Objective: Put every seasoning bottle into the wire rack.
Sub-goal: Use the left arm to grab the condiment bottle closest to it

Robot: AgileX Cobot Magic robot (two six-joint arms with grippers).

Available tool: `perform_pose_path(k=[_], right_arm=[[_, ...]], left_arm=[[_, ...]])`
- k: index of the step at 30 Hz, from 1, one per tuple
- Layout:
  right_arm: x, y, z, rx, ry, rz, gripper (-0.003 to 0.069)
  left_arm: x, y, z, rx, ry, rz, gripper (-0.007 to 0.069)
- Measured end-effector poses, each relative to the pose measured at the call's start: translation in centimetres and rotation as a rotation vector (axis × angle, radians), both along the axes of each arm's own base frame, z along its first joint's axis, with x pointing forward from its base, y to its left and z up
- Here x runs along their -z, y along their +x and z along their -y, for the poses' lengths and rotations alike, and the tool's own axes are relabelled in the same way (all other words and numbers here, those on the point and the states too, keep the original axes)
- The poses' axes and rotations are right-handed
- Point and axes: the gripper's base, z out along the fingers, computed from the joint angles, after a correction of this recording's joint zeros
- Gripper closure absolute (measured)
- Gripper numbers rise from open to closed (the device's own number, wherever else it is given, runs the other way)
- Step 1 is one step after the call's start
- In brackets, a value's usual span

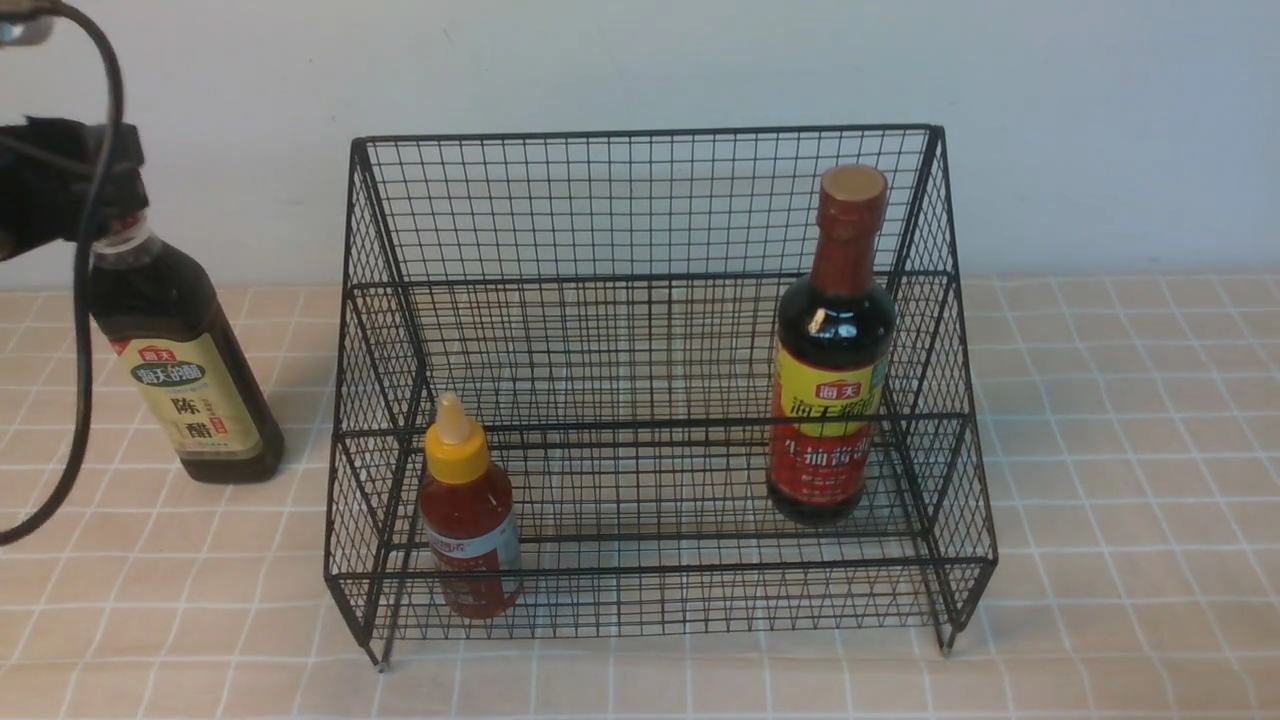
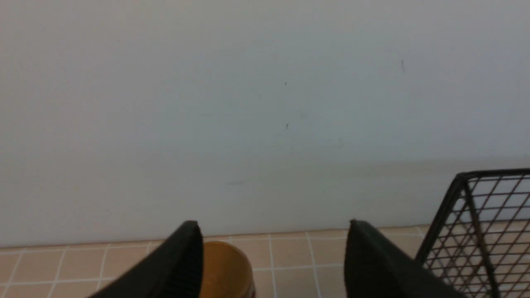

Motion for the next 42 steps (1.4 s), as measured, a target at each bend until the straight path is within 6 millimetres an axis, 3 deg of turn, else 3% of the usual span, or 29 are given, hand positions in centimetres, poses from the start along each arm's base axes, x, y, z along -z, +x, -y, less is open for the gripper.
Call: perform_pose_path(k=[7,34,37,41,42], right_arm=[[0.0,0.0,0.0,0.000,0.000,0.000,0.0673],[0.0,0.0,0.0,0.000,0.000,0.000,0.0673],[0.0,0.0,0.0,0.000,0.000,0.000,0.0673],[0.0,0.0,0.0,0.000,0.000,0.000,0.0673],[0.0,0.0,0.0,0.000,0.000,0.000,0.0673]], left_arm=[[-0.4,2.5,-0.6,0.012,0.046,0.010,0.0050],[4.7,5.3,-1.0,0.051,0.031,-0.128,0.0055],[5.2,5.5,-1.0,0.051,0.027,-0.142,0.0122],[5.2,5.5,-1.0,0.051,0.027,-0.143,0.0309],[5.2,5.5,-1.0,0.052,0.031,-0.141,0.0326]])
